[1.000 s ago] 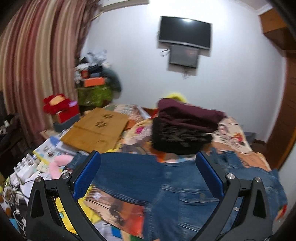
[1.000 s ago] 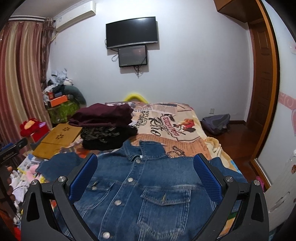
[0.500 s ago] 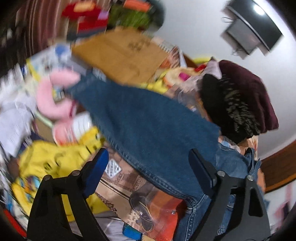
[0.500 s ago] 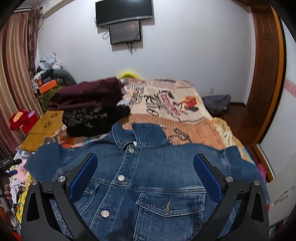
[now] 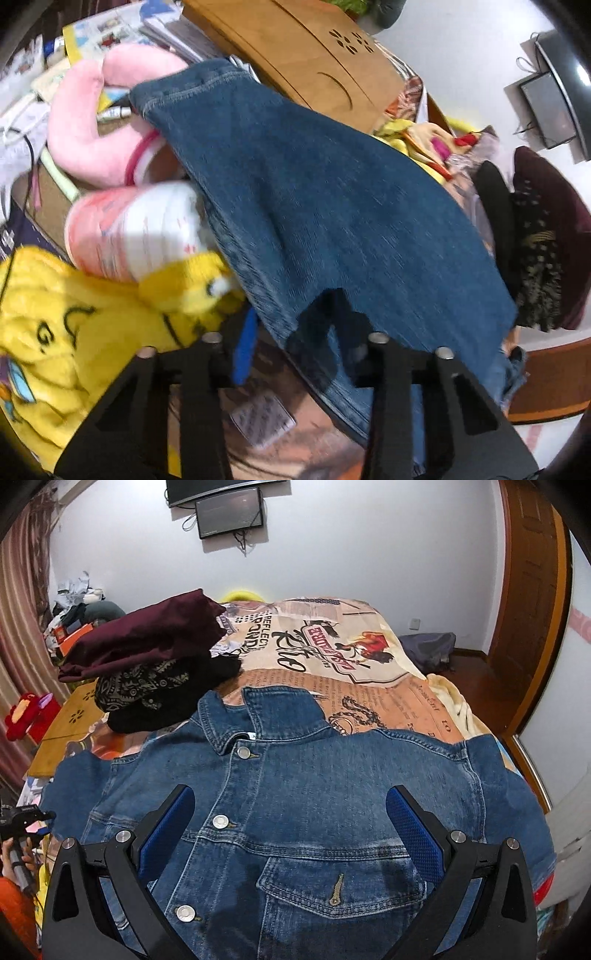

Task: Fold large clothes
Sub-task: 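Grasp the denim jacket sleeve with the left gripper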

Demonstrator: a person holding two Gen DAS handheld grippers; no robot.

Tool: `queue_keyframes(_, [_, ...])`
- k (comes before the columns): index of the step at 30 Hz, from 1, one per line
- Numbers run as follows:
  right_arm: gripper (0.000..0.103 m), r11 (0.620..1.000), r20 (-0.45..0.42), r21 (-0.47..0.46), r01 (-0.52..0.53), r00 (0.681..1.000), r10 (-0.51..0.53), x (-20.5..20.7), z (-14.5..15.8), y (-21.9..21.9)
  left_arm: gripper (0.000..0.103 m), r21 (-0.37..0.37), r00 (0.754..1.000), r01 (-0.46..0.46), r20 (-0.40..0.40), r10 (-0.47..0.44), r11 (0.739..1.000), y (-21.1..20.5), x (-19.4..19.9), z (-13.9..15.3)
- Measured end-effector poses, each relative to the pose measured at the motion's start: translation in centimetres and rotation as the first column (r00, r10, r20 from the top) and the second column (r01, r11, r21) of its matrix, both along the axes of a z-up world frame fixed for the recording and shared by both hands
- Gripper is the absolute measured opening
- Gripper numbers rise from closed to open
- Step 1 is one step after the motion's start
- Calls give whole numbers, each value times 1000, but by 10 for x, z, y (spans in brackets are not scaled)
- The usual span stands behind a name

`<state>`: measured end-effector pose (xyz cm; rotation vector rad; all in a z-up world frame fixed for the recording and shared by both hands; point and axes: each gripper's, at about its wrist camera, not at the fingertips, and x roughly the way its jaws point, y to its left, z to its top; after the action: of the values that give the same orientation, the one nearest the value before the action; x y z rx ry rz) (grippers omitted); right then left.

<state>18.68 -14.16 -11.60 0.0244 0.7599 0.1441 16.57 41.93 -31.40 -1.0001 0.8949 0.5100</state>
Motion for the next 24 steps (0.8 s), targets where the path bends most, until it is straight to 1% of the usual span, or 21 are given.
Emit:
queue_keyframes(2, [103, 1000, 1, 2, 6, 1000, -6, 0, 0, -2, 18, 72, 1000, 3, -23, -1, 997, -4, 3, 9])
queue_keyframes(3, [103, 1000, 2, 2, 8, 1000, -8, 0, 1, -2, 16, 119, 999, 16, -41, -12, 993, -8, 6, 15])
queue_keyframes(4, [103, 1000, 5, 1, 9, 1000, -9, 0, 2, -4, 11, 169, 998, 37, -56, -28, 985, -13, 9, 23])
queue_keyframes(5, [103, 1000, 6, 1, 9, 1000, -9, -1, 3, -5, 9, 230, 997, 58, -70, -44, 971, -19, 11, 34])
queue_keyframes(7, [103, 1000, 7, -2, 6, 1000, -6, -2, 5, -6, 7, 316, 995, 90, -72, -70, 945, -32, 17, 55])
queue_keyframes(8, [103, 1000, 9, -4, 3, 1000, -3, -3, 6, -7, 6, 366, 994, 104, -60, -89, 925, -42, 20, 73])
queue_keyframes(10, [103, 1000, 16, -6, 4, 1000, -4, -6, 9, -9, 6, 424, 992, 120, -29, -119, 897, -56, 24, 99])
queue_keyframes(12, [103, 1000, 22, -3, 6, 1000, -6, -9, 11, -12, 6, 477, 987, 132, 19, -160, 869, -74, 27, 131])
queue_keyframes(13, [103, 1000, 24, -1, 6, 1000, -6, -11, 11, -13, 5, 495, 978, 144, 60, -199, 857, -86, 29, 150])
queue_keyframes(15, [103, 1000, 30, 3, 7, 1000, -8, -15, 13, -16, 5, 517, 954, 165, 132, -268, 840, -106, 38, 177])
queue_keyframes(16, [103, 1000, 31, 3, 8, 999, -8, -16, 14, -18, 5, 535, 939, 181, 157, -307, 825, -121, 40, 192])
queue_keyframes(18, [103, 1000, 37, 6, 12, 999, -12, -19, 15, -22, 5, 565, 910, 212, 182, -371, 797, -149, 45, 211])
queue_keyframes(21, [103, 1000, 43, 15, 13, 999, -13, -23, 17, -27, 5, 597, 847, 288, 207, -490, 749, -196, 56, 234])
queue_keyframes(22, [103, 1000, 46, 16, 13, 999, -14, -24, 18, -29, 5, 604, 815, 329, 206, -541, 726, -218, 61, 238])
queue_keyframes(24, [103, 1000, 55, 19, 16, 998, -17, -27, 19, -34, 5, 620, 776, 387, 182, -604, 683, -252, 69, 239])
